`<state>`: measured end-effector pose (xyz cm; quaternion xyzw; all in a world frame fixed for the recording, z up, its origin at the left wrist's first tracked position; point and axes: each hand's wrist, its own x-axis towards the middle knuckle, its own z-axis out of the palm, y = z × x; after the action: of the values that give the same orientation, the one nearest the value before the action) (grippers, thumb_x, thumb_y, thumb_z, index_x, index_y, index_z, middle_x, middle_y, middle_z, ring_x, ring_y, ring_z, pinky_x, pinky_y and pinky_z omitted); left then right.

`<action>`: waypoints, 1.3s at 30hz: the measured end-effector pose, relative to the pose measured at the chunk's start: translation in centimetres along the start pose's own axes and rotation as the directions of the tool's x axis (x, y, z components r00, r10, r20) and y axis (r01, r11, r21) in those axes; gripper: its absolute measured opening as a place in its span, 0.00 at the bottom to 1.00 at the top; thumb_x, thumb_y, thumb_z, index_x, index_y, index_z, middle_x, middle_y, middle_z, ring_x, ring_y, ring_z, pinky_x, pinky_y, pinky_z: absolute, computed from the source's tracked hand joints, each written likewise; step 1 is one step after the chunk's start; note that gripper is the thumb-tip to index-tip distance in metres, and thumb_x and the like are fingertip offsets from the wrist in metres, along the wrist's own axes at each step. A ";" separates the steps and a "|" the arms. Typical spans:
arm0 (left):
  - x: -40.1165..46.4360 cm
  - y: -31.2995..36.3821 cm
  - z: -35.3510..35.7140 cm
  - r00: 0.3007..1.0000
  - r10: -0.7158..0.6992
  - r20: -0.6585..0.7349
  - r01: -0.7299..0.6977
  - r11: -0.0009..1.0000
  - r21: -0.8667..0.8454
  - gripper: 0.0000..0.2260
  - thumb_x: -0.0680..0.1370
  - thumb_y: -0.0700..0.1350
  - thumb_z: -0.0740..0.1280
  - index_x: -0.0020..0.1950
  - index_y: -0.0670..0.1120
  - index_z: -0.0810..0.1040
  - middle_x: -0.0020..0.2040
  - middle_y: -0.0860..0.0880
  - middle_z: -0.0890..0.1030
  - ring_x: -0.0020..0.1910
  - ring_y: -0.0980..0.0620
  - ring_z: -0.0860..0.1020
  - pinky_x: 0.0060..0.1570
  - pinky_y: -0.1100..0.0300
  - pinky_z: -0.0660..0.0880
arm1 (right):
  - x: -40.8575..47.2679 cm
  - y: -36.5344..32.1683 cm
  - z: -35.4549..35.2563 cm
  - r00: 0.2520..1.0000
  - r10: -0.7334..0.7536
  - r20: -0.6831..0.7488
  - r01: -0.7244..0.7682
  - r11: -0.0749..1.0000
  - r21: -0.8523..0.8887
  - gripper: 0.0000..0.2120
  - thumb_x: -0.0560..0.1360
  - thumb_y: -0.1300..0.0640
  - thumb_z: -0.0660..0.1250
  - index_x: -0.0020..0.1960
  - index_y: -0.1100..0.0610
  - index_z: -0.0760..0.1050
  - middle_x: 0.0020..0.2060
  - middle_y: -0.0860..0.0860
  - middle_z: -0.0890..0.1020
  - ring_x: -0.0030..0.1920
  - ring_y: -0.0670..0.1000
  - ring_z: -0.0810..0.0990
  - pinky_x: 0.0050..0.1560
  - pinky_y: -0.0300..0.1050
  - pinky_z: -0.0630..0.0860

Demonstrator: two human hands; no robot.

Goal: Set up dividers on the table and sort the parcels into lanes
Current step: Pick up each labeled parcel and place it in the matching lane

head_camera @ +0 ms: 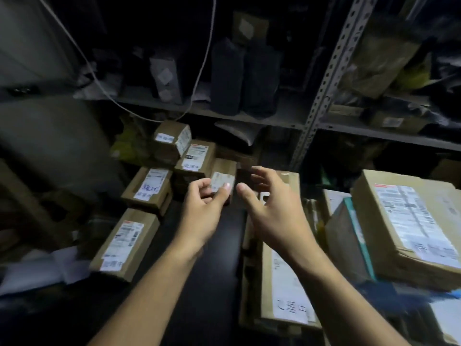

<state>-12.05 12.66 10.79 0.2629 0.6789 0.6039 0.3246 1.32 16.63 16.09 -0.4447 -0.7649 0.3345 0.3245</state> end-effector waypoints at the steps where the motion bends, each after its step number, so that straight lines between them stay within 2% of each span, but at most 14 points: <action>1: 0.8 -0.6 -2.1 0.999 -0.016 -0.037 0.016 1.000 -0.005 0.18 0.75 0.54 0.71 0.62 0.53 0.71 0.55 0.56 0.74 0.51 0.63 0.75 0.46 0.67 0.69 | 0.5 -0.6 2.3 0.999 0.006 0.042 -0.007 1.000 0.027 0.22 0.77 0.46 0.69 0.69 0.51 0.72 0.60 0.44 0.80 0.57 0.40 0.78 0.57 0.34 0.74; 3: 2.4 -2.1 -6.4 0.993 -0.055 -0.109 0.055 0.998 -0.002 0.18 0.75 0.54 0.71 0.62 0.53 0.71 0.54 0.56 0.74 0.52 0.62 0.75 0.45 0.67 0.69 | 1.1 -1.3 7.2 0.992 0.019 0.121 -0.026 0.998 0.059 0.21 0.77 0.46 0.69 0.67 0.51 0.73 0.55 0.38 0.79 0.51 0.33 0.77 0.50 0.23 0.69; 7: 5.5 -5.6 -14.9 0.966 -0.116 -0.233 0.120 0.993 0.002 0.17 0.76 0.51 0.71 0.61 0.50 0.71 0.56 0.50 0.77 0.53 0.55 0.77 0.49 0.62 0.73 | 1.6 -1.1 17.3 0.950 0.131 0.284 -0.146 0.989 0.032 0.23 0.77 0.43 0.67 0.69 0.52 0.72 0.60 0.47 0.82 0.60 0.46 0.79 0.53 0.35 0.71; 10: 7.9 -9.1 -20.9 0.939 -0.177 -0.294 0.198 0.979 0.045 0.20 0.76 0.50 0.71 0.65 0.46 0.72 0.58 0.47 0.77 0.55 0.51 0.78 0.57 0.53 0.77 | 1.6 0.5 24.5 0.864 0.288 0.414 -0.317 0.948 0.001 0.24 0.77 0.42 0.66 0.69 0.53 0.72 0.59 0.48 0.81 0.60 0.49 0.79 0.52 0.38 0.71; 12: 9.5 -12.1 -24.4 0.921 -0.220 -0.322 0.259 0.962 0.083 0.21 0.77 0.51 0.71 0.66 0.44 0.72 0.60 0.45 0.77 0.53 0.53 0.78 0.53 0.56 0.77 | 1.3 1.9 28.8 0.780 0.396 0.484 -0.449 0.894 -0.009 0.25 0.78 0.44 0.66 0.70 0.55 0.70 0.61 0.52 0.81 0.58 0.53 0.81 0.57 0.47 0.78; 15: 11.4 -17.0 -28.1 0.889 -0.326 -0.322 0.383 0.915 0.131 0.21 0.78 0.52 0.69 0.66 0.42 0.74 0.61 0.45 0.79 0.48 0.57 0.77 0.40 0.67 0.71 | 0.1 4.2 34.0 0.640 0.522 0.563 -0.564 0.818 -0.116 0.29 0.79 0.46 0.65 0.75 0.58 0.65 0.65 0.56 0.77 0.60 0.57 0.80 0.60 0.54 0.78; 16: 11.8 -18.7 -28.9 0.876 -0.362 -0.318 0.421 0.896 0.141 0.22 0.78 0.53 0.68 0.67 0.42 0.74 0.62 0.45 0.79 0.50 0.55 0.77 0.41 0.67 0.72 | -0.5 4.9 35.4 0.600 0.553 0.578 -0.589 0.794 -0.150 0.30 0.79 0.46 0.65 0.76 0.59 0.63 0.67 0.57 0.76 0.62 0.57 0.79 0.62 0.55 0.77; 18: 12.3 -21.7 -30.1 0.865 -0.398 -0.305 0.462 0.869 0.178 0.23 0.78 0.54 0.68 0.69 0.43 0.73 0.66 0.44 0.78 0.58 0.51 0.78 0.52 0.59 0.75 | -1.5 6.2 37.8 0.540 0.602 0.589 -0.634 0.751 -0.186 0.31 0.80 0.46 0.64 0.77 0.59 0.60 0.70 0.57 0.73 0.65 0.58 0.77 0.66 0.56 0.74; 20: 12.7 -23.8 -30.6 0.867 -0.412 -0.282 0.478 0.848 0.230 0.25 0.79 0.53 0.68 0.72 0.43 0.71 0.69 0.43 0.75 0.65 0.48 0.75 0.61 0.55 0.73 | -2.1 7.0 39.6 0.503 0.638 0.583 -0.670 0.714 -0.203 0.33 0.80 0.46 0.64 0.79 0.58 0.57 0.73 0.57 0.71 0.69 0.57 0.73 0.68 0.53 0.72; 23: 13.0 -25.8 -30.7 0.872 -0.433 -0.230 0.482 0.841 0.246 0.27 0.79 0.50 0.67 0.75 0.43 0.66 0.73 0.43 0.70 0.70 0.47 0.71 0.62 0.57 0.70 | -2.5 7.6 41.6 0.462 0.645 0.609 -0.730 0.666 -0.152 0.32 0.80 0.48 0.64 0.79 0.56 0.56 0.72 0.54 0.71 0.70 0.55 0.73 0.58 0.45 0.73; 26: 12.8 -26.6 -30.6 0.865 -0.466 -0.184 0.501 0.821 0.273 0.26 0.79 0.48 0.68 0.75 0.43 0.67 0.70 0.45 0.73 0.66 0.48 0.75 0.58 0.58 0.74 | -2.8 7.6 42.7 0.465 0.597 0.654 -0.760 0.648 -0.050 0.22 0.81 0.51 0.64 0.73 0.52 0.65 0.68 0.51 0.77 0.64 0.52 0.77 0.60 0.45 0.76; 30: 11.7 -26.7 -30.0 0.890 -0.434 -0.140 0.455 0.849 0.268 0.15 0.77 0.44 0.71 0.63 0.47 0.77 0.55 0.48 0.83 0.46 0.58 0.81 0.39 0.67 0.78 | -3.4 7.1 42.6 0.498 0.574 0.650 -0.777 0.628 0.041 0.19 0.81 0.52 0.64 0.70 0.54 0.72 0.63 0.50 0.80 0.61 0.52 0.80 0.64 0.53 0.77; 34: 9.2 -26.5 -28.6 0.873 -0.461 -0.159 0.488 0.831 0.268 0.10 0.75 0.44 0.73 0.52 0.51 0.75 0.50 0.50 0.83 0.44 0.55 0.83 0.42 0.57 0.81 | -4.2 7.4 40.2 0.519 0.600 0.608 -0.785 0.617 0.061 0.19 0.79 0.51 0.66 0.67 0.57 0.71 0.61 0.52 0.81 0.58 0.53 0.82 0.60 0.55 0.79; 39: 6.6 -24.7 -25.4 0.892 -0.444 -0.080 0.451 0.868 0.210 0.10 0.75 0.45 0.74 0.51 0.48 0.76 0.48 0.49 0.84 0.40 0.56 0.85 0.37 0.59 0.81 | -5.9 7.8 36.1 0.583 0.650 0.488 -0.784 0.607 0.129 0.13 0.77 0.51 0.69 0.54 0.52 0.67 0.51 0.49 0.83 0.47 0.47 0.85 0.50 0.51 0.83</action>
<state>-34.76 -2.12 -12.97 0.1244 0.7892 0.4360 0.4142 -21.41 6.20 -11.74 -0.5809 -0.4947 0.6429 0.0675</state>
